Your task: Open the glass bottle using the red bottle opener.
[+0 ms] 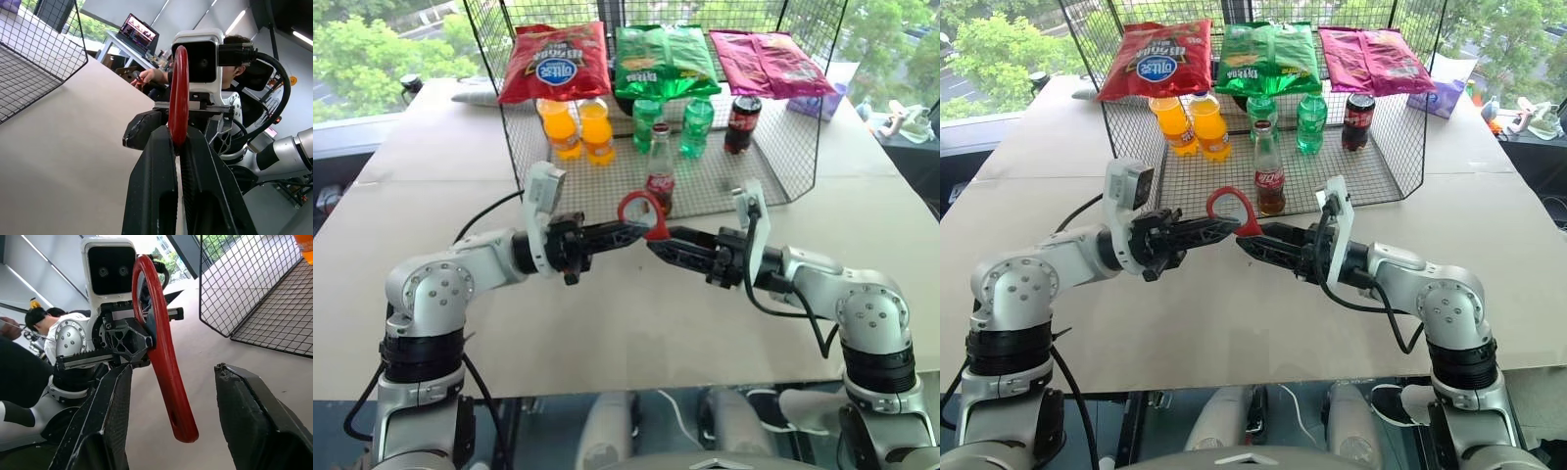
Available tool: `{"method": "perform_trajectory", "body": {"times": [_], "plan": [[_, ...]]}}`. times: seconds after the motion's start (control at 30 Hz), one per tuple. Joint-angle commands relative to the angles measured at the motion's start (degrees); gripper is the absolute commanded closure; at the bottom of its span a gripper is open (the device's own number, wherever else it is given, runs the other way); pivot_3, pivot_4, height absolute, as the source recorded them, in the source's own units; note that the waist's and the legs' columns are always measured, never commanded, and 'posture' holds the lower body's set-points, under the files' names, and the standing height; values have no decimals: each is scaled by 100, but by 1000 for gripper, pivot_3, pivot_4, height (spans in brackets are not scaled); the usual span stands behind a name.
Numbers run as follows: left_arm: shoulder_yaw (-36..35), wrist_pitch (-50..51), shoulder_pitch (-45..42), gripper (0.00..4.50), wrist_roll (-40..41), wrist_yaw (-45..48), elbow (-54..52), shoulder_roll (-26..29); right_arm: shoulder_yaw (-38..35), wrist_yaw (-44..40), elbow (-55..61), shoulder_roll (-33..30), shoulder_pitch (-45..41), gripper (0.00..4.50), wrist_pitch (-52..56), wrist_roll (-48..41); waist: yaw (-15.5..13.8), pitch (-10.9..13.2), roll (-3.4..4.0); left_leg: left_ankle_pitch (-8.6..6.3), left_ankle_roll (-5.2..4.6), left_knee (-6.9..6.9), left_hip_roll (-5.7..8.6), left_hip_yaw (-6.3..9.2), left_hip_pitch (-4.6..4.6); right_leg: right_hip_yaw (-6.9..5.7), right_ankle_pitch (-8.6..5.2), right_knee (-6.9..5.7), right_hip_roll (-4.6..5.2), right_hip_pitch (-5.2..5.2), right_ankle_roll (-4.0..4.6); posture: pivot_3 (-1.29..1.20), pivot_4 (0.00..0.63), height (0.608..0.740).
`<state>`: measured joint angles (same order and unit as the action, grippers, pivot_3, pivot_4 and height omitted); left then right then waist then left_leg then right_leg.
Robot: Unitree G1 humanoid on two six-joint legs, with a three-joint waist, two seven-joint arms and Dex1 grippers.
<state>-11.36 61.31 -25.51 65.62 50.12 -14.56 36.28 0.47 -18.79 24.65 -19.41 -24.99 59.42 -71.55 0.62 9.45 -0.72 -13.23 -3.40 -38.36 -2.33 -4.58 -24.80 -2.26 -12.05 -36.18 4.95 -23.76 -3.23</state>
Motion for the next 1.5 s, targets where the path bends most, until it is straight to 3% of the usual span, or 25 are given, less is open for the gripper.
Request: {"method": "perform_trajectory", "body": {"times": [0.03,0.33,0.43,0.57,0.6,1.2,1.3,1.4,1.5], "plan": [[-129,-45,-65,4500,179,-11,-141,25,-128,54,175,-1,-120,1793,-28,-295,0,0,0,0,0,0,0,0,0,0,0,0,0,0,0,0,150,740],[-110,-27,-107,4500,270,-25,-109,34,-108,217,140,19,-62,1793,-47,-544,0,0,0,0,0,0,0,0,0,0,-1,0,0,0,1,0,150,740],[-87,-39,-135,4500,273,-3,-106,39,-87,222,134,24,-53,2580,-56,-543,-1,0,0,0,0,0,0,0,-1,0,-1,0,0,0,1,0,150,740],[-93,-49,-108,4500,308,10,-142,70,-49,245,160,28,-33,4271,-49,-577,3,1,2,0,0,1,-1,0,-1,0,-1,1,0,-1,1,0,150,740],[-87,-54,-111,4500,312,11,-143,75,-34,226,157,16,-33,4462,-43,-584,2,1,1,0,0,1,-1,-1,-1,0,-1,1,0,-2,1,0,150,740],[-67,-253,30,4500,127,266,-59,210,-84,192,201,-53,138,4462,-136,-496,3,1,2,-1,0,3,-2,-1,-2,1,-2,4,1,-2,2,0,150,740],[-133,-255,129,3550,129,304,-33,268,-133,242,210,-68,189,4500,-165,-467,5,1,2,-1,0,4,-3,0,-1,0,-2,4,1,-2,2,0,150,740],[-198,-352,296,2174,54,278,-49,301,-165,307,274,-132,293,4500,-233,-331,2,1,2,-1,0,5,-5,-1,-4,0,-2,8,3,-3,2,0,150,740],[-217,-1142,479,896,-778,-217,-120,133,-240,482,524,-310,580,4500,-442,163,-12,1,2,-1,0,9,-8,-1,-4,1,-2,16,5,-3,2,0,150,740]]}}
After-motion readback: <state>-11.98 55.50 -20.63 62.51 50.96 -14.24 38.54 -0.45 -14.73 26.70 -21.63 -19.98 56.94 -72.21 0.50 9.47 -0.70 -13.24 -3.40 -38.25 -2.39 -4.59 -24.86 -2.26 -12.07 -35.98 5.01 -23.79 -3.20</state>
